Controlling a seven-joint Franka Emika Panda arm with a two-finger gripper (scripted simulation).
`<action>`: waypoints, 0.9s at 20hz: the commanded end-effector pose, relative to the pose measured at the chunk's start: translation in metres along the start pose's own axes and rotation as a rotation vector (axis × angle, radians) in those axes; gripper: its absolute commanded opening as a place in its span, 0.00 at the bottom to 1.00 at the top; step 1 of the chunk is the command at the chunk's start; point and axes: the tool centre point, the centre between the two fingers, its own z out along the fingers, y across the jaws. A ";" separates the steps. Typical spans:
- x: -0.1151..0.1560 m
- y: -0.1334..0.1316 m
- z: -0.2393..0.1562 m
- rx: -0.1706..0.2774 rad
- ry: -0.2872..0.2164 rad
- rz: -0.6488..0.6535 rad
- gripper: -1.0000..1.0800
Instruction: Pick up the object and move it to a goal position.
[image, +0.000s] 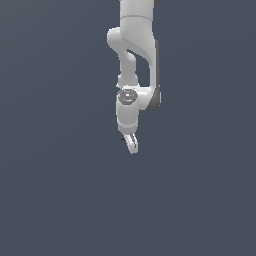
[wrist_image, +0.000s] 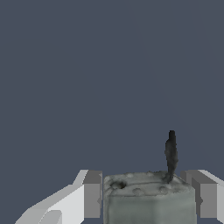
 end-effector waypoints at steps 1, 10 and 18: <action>-0.010 -0.010 -0.014 0.001 0.000 -0.001 0.00; -0.051 -0.052 -0.077 0.000 0.002 0.000 0.00; -0.069 -0.072 -0.103 0.000 0.001 -0.001 0.00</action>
